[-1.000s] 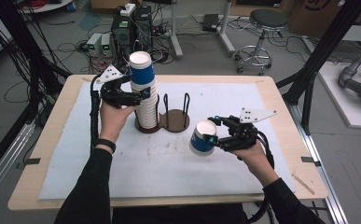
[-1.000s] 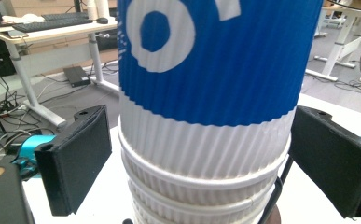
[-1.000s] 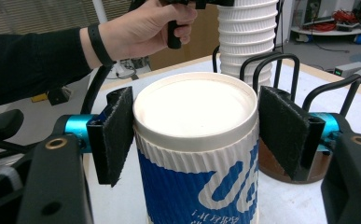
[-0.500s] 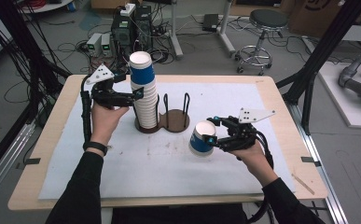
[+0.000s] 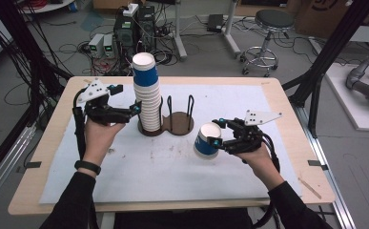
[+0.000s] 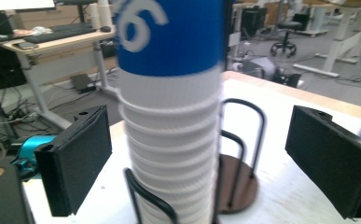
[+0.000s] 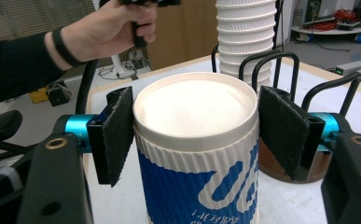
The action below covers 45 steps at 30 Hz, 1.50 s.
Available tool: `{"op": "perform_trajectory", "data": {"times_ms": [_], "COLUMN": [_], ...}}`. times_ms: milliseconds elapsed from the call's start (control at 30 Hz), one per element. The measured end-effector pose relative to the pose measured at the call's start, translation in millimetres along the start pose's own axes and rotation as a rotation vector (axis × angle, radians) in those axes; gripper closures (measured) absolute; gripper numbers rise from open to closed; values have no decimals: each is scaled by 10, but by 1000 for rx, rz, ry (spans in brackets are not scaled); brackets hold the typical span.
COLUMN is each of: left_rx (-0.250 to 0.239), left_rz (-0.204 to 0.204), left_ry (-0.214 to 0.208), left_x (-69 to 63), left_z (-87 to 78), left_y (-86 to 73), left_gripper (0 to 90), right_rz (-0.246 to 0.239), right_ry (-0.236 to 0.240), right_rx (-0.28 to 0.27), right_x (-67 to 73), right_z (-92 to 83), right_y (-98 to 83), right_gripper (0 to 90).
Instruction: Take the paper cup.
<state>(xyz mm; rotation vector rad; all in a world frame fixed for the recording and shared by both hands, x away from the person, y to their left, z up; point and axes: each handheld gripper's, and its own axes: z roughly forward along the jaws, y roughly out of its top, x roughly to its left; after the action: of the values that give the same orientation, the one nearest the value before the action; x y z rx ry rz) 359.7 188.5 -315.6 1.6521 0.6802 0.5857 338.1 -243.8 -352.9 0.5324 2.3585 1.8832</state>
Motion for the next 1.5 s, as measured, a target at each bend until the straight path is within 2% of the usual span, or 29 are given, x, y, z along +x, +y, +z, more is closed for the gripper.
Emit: {"op": "perform_trajectory", "data": {"times_ms": [133,267,467,667,867,967,1033,1133,1333,1500], "left_rx": [-5,-18,-11,-2,1,16,15,34,26,23], "left_rz": [-5,11,6,-3,6,29,21,50,34,42], "left_ry": [-35,-67,-96,-113,-143,-159,-182,-192,-207,-214], "left_x": [-202,-387,-549,-623,-708,-758,-779,-815,-794,-807], "left_z": [-74,-116,-121,-108,-79,-55,-36,-24,-25,-11], "left_y": [-137,-278,-470,-588,-645,-674,-703,-736,-787,-791], "left_gripper": [71,71,71,71,71,71,71,71,71,71], "right_rz": [0,2,-1,-1,-3,-3,-3,-2,-1,-1], "right_ry": [-3,-4,-1,-2,-9,-13,-18,-25,-31,-35], "right_rx": [-5,-6,-2,2,13,10,10,12,11,16], "right_x": [0,0,2,13,18,16,9,-6,-32,-29], "right_z": [-6,-6,-1,4,11,8,7,16,43,33], "right_y": [3,3,1,-3,-32,-46,-57,-67,-74,-73], "right_gripper": [302,302,302,302,302,302,302,302,302,302]}}
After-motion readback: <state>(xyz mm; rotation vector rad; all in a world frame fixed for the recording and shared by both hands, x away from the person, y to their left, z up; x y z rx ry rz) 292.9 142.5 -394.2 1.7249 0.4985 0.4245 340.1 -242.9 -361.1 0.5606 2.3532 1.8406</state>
